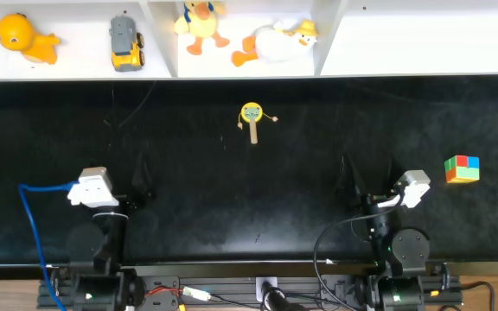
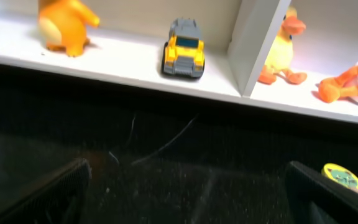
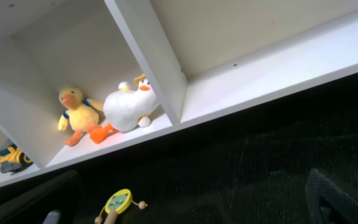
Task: Store Toys
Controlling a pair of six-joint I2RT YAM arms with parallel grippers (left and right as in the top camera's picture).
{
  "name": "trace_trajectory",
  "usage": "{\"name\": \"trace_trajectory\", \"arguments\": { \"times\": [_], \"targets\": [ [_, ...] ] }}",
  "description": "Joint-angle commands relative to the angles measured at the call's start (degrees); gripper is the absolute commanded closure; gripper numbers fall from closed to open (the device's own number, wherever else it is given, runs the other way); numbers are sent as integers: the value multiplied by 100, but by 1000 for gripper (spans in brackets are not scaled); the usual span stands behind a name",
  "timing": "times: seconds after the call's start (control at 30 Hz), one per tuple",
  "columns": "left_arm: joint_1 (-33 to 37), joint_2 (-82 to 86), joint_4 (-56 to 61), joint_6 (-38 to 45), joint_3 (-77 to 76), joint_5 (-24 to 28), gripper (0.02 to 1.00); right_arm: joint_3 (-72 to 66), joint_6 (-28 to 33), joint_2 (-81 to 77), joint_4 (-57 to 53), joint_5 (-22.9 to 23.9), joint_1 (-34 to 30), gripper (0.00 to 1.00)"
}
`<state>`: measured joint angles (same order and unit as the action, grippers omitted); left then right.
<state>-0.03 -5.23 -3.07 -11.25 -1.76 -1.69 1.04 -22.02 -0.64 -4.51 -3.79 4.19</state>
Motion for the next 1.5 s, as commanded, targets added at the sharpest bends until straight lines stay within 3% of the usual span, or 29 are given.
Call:
{"name": "trace_trajectory", "arguments": {
  "times": [0.03,1.5],
  "targets": [
    [-37,496,-149,-245,129,24,20,-76,37,42,33,48,31,7],
    [-37,505,-173,-232,131,96,23,-76,37,42,35,48,31,5]
  ]
}}
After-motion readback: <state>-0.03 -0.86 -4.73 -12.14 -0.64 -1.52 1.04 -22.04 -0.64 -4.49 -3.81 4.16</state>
